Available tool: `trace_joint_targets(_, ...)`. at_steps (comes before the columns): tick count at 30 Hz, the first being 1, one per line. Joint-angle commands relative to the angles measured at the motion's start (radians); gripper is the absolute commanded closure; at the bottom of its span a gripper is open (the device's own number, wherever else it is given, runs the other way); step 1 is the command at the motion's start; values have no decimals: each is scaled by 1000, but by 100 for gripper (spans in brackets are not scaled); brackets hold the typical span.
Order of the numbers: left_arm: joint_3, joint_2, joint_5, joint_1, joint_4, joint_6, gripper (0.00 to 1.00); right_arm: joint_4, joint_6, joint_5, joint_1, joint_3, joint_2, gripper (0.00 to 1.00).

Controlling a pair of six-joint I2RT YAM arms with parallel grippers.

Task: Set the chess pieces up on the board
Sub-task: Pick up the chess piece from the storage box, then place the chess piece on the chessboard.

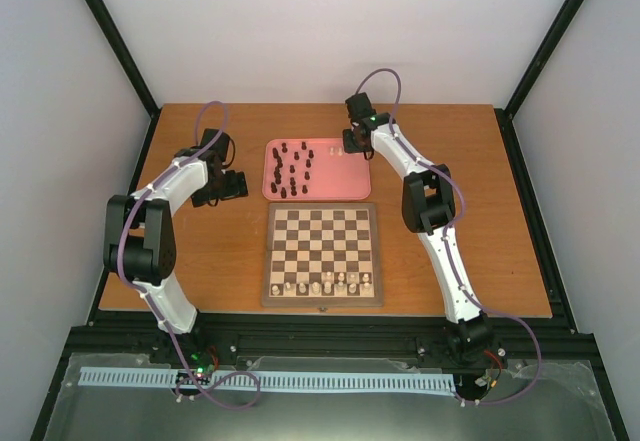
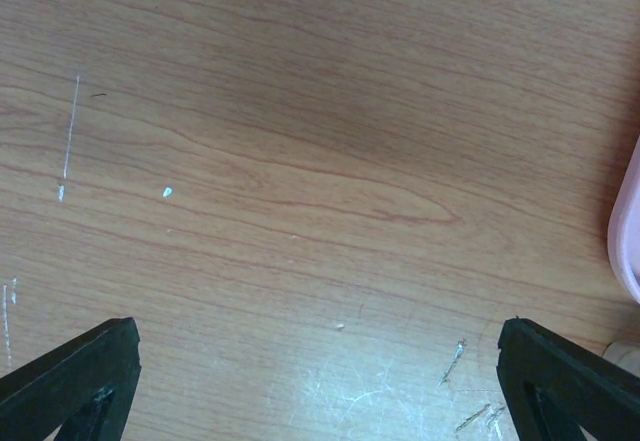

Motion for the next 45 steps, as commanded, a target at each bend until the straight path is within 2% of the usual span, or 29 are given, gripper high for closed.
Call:
trace_joint_targets(1,41,14,-6,-4,3,12,0,-25,-5,0,-9,21,10,94)
trace_joint_targets(6,37,8,-2,-4,4,11,0,-2,0,-6,-9,-74,-80,97)
trace_joint_targets(16,32,-7,-1,-4,5,8,0,59,2,-39,70,-464,-434,97)
trace_joint_targets(24,35,-25,-8,-4,2,9,0,160,119,-43,293,-943,-803,97)
trace_joint_targets(27,28,-35,-5,-4,7,6,0,223,149,-50,390,-1074,-885,97)
trace_joint_targets(32,14,-53,0,-4,11,5,0,288,172,-42,512,-1176,-919,97)
trace_joint_targets(38,8,-61,3,-4,15,4,0,276,224,-20,588,-1247,-955,97)
trace_joint_targets(45,0,-64,13,-4,23,1,0,230,250,7,657,-1238,-970,97)
